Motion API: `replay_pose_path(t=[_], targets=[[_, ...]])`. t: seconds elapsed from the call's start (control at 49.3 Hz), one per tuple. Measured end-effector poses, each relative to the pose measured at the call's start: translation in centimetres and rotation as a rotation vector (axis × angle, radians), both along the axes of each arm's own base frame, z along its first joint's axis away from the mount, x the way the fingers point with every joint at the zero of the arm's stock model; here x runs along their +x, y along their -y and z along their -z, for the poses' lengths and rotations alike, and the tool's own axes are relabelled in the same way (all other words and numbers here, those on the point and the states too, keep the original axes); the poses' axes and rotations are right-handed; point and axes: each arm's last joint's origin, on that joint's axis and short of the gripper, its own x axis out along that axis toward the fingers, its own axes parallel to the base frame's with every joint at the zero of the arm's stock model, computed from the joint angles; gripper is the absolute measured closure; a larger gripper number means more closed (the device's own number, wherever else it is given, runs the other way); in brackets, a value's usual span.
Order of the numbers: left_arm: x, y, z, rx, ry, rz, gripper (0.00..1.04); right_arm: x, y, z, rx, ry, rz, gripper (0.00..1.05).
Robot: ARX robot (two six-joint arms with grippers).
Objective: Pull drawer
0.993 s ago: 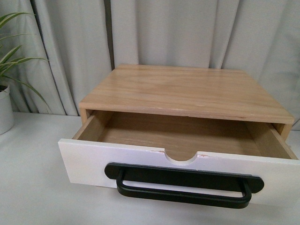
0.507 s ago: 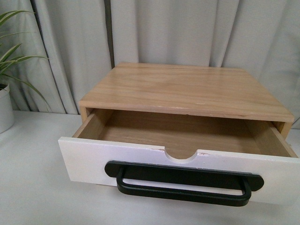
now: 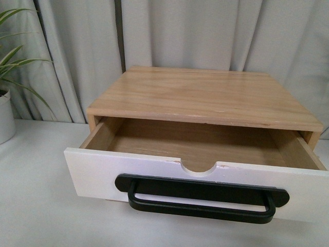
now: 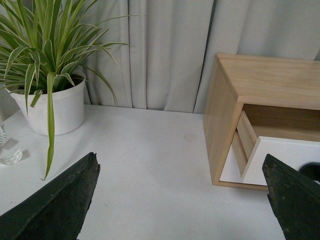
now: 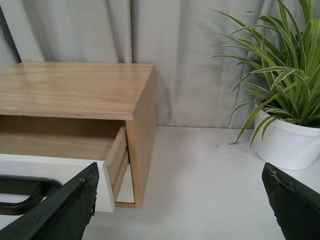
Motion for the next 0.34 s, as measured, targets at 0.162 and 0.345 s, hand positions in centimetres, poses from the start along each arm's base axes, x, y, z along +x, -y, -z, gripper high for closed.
replay_pose_path(t=[0.162, 0.345], targets=[[0.00, 0.00, 0.00, 0.000, 0.000, 0.000, 0.06, 0.00, 0.00, 0.00, 0.000, 0.000, 0.000, 0.09], [0.00, 0.00, 0.00, 0.000, 0.000, 0.000, 0.06, 0.00, 0.00, 0.00, 0.000, 0.000, 0.000, 0.09]])
